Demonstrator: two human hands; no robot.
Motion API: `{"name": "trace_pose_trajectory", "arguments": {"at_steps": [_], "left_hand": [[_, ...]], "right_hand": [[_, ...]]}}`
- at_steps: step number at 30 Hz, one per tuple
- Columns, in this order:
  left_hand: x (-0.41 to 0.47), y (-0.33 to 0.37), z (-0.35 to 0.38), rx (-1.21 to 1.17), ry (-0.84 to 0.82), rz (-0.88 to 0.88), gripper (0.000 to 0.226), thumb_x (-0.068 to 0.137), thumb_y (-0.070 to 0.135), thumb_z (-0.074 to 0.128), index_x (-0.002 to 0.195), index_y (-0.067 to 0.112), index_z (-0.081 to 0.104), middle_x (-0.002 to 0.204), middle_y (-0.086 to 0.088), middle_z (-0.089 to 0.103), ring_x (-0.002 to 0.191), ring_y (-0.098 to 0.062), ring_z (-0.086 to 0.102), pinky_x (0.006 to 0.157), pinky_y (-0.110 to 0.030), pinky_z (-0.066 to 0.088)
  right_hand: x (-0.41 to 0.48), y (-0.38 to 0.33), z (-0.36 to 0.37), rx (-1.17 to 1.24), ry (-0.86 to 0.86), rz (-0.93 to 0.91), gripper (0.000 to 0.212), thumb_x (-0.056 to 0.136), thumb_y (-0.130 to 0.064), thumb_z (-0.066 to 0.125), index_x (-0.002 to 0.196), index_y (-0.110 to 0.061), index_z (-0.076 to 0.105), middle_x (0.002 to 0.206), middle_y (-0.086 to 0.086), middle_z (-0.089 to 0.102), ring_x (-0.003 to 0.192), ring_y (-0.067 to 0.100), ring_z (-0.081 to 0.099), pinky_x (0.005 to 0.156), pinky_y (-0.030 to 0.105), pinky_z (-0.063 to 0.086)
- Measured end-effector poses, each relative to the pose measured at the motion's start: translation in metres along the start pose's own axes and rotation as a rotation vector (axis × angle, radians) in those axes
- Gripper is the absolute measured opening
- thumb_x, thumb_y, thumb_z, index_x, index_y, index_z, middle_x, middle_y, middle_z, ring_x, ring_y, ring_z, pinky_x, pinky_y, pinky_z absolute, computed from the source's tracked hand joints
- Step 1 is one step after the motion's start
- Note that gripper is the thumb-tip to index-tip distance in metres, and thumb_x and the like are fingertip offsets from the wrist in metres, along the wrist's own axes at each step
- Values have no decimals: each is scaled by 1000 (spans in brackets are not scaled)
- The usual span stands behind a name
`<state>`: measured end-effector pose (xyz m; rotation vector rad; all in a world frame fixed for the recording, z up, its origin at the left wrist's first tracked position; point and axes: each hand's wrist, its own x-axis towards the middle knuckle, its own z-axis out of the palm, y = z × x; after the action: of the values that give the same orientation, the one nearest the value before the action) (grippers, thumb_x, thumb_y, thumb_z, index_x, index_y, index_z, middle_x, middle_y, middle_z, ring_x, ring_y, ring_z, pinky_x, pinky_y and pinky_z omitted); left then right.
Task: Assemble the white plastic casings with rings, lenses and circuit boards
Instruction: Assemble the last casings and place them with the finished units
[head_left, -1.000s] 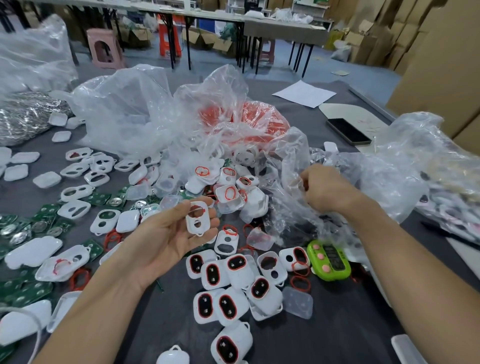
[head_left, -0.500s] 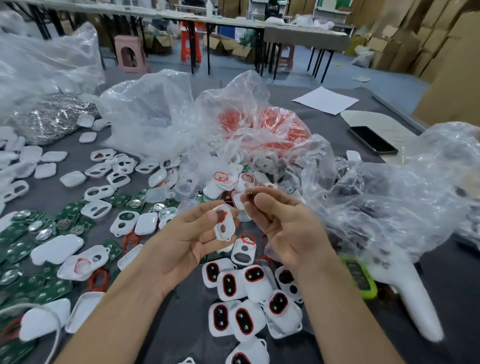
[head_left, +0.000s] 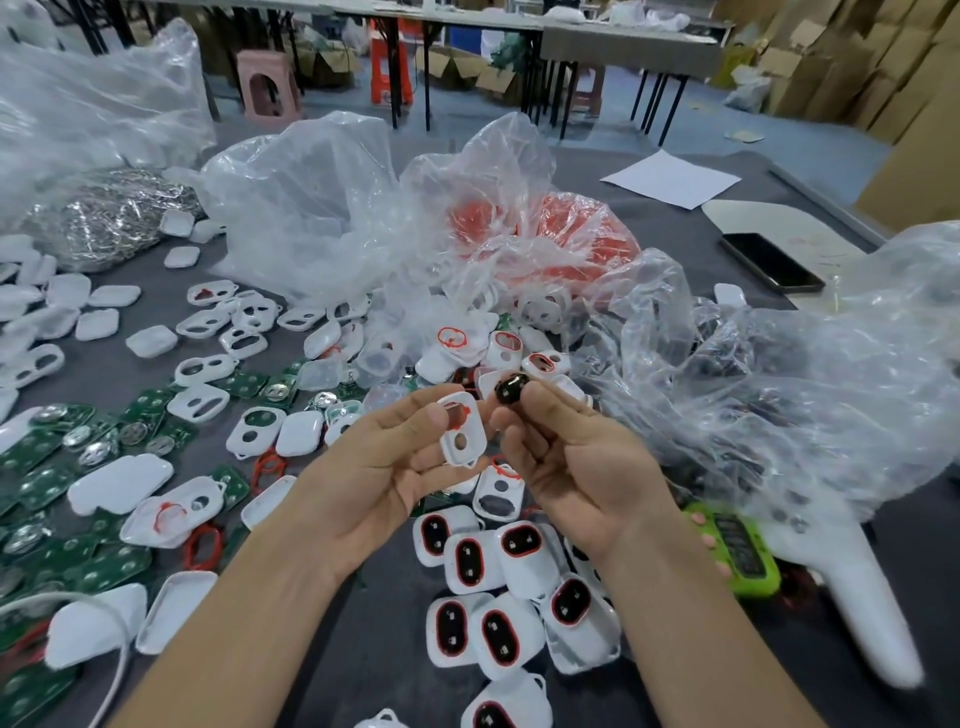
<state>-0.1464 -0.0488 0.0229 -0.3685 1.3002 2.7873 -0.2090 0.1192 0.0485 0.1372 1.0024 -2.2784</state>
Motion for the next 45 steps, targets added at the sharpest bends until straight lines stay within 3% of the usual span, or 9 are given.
{"name": "trace_pose_trajectory", "arguments": {"at_steps": [4,7,12,20,26,30,33,39,45], "left_hand": [[-3,1,3,-6,-27,23,39,65,17,93,102,12,81,102,-11,78,90,-27,77,72,-38,63],[-3,-2,3,11,-14,29,28,78,8,77,105,13,80,106,-13,76,91,-25,76,74,-38,63],[-1,-4,5,23,-14,45,45,63,18,84,107,12,80,116,-15,75,98,-24,75,74,-35,62],[-2,-3,3,97,-86,37,38,80,15,73,118,8,76,122,-22,72,100,-23,75,79,-34,64],[-1,-14,8,334,38,116,33,101,1,51,110,14,80,109,-27,74,94,-29,73,70,-32,63],[0,-21,12,527,169,282,35,98,3,56,101,26,82,87,-12,79,68,-20,69,59,-26,57],[3,-23,10,687,253,385,35,86,15,54,98,33,81,57,-13,58,52,-23,42,52,-35,42],[-2,-24,11,760,192,359,40,78,19,59,108,38,76,55,-10,59,53,-16,40,55,-26,40],[-7,-26,17,797,267,399,34,81,17,64,95,43,80,73,2,78,64,-18,62,66,-59,61]], "right_hand": [[1,6,1,-167,45,-147,11,67,-7,78,77,-8,81,76,15,75,58,16,68,56,24,57],[-1,13,2,-611,180,-454,18,72,-1,85,77,-19,83,77,5,79,70,19,76,67,32,61],[-4,35,4,-1023,170,-817,17,75,-7,89,80,-23,83,82,-17,77,77,0,74,73,13,56],[-3,25,4,-1110,77,-696,12,81,-12,80,78,-24,80,72,-11,73,71,10,69,65,15,49],[0,30,2,-1199,267,-726,13,74,-16,85,71,-24,75,64,-9,70,63,11,69,63,30,57],[2,30,1,-1132,308,-673,15,74,-19,86,72,-24,72,63,-8,70,61,11,70,60,28,56],[2,27,1,-1079,220,-558,6,80,-20,81,82,-23,76,66,-8,72,60,4,65,59,20,50],[5,25,-1,-1103,252,-539,11,82,-16,79,74,-23,74,68,-6,71,64,9,66,62,23,54],[5,29,-3,-1082,278,-476,13,87,-18,75,76,-22,70,66,-6,69,59,8,61,61,26,51]]}}
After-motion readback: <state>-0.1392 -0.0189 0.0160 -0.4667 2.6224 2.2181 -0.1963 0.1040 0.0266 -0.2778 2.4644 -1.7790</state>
